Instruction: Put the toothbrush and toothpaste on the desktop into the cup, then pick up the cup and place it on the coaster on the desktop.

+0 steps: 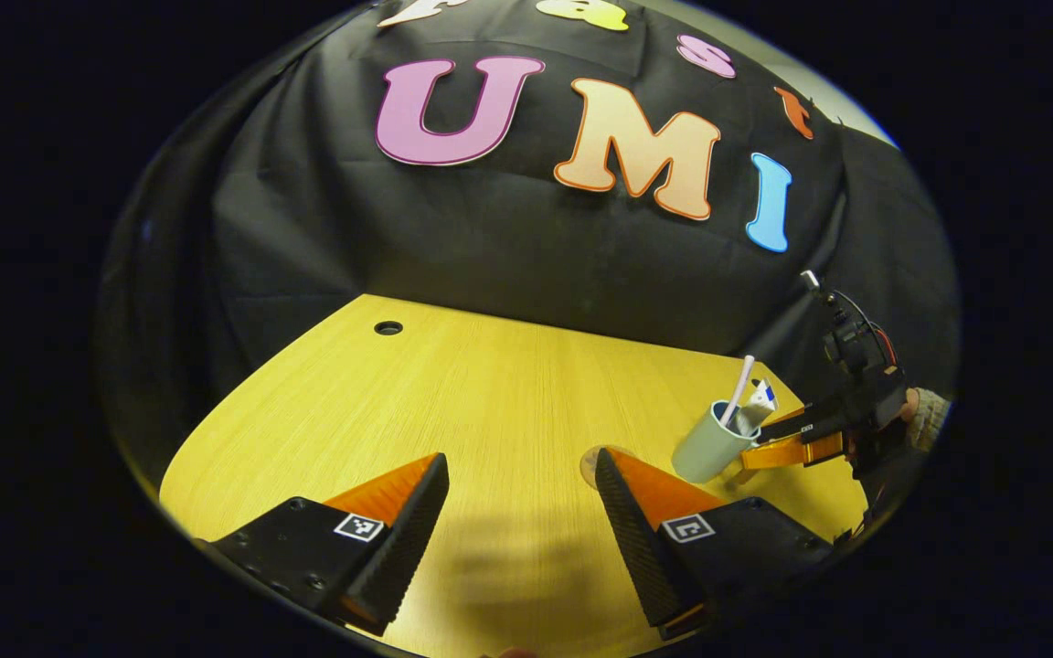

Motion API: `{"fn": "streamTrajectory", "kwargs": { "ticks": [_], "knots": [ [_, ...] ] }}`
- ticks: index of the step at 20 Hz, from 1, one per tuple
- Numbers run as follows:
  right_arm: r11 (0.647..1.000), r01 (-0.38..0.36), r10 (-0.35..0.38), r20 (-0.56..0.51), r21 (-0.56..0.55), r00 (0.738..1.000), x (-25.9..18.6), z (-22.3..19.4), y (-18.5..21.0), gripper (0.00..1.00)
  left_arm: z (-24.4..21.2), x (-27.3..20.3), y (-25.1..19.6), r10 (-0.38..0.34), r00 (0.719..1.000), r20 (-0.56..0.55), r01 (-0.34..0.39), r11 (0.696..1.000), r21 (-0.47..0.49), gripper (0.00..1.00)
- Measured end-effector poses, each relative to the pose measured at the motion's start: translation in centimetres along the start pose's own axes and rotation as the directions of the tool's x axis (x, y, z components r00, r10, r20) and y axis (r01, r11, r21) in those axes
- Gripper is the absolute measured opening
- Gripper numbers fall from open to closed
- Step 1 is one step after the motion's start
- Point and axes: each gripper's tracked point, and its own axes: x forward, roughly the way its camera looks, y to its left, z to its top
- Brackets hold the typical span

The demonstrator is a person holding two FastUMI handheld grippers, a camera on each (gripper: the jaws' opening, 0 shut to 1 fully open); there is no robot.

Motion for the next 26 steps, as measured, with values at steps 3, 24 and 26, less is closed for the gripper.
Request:
{"fn": "streamTrajectory", "kwargs": {
  "ticks": [3, 24, 26],
  "knots": [
    [1.0, -0.008, 0.008, -0.063, 0.006, 0.998, 0.8, 0.0, -0.3, 0.78, -0.9, 0.0, 0.2, 0.011, 1.0, -0.024, -0.011, 1.0, -0.015, 0.94],
    [0.994, 0.098, -0.107, -0.176, -0.056, 0.979, 2.5, -2.1, -0.3, 0.27, -1.9, 0.2, 0.9, 0.036, 0.997, -0.069, -0.037, 0.999, -0.019, 0.94],
    [0.989, 0.124, -0.136, -0.158, -0.08, 0.978, 2.3, -1.6, -0.2, 0.24, -2.0, 0.0, 0.8, 0.023, 0.997, -0.074, -0.024, 1.0, -0.014, 0.94]
  ]
}}
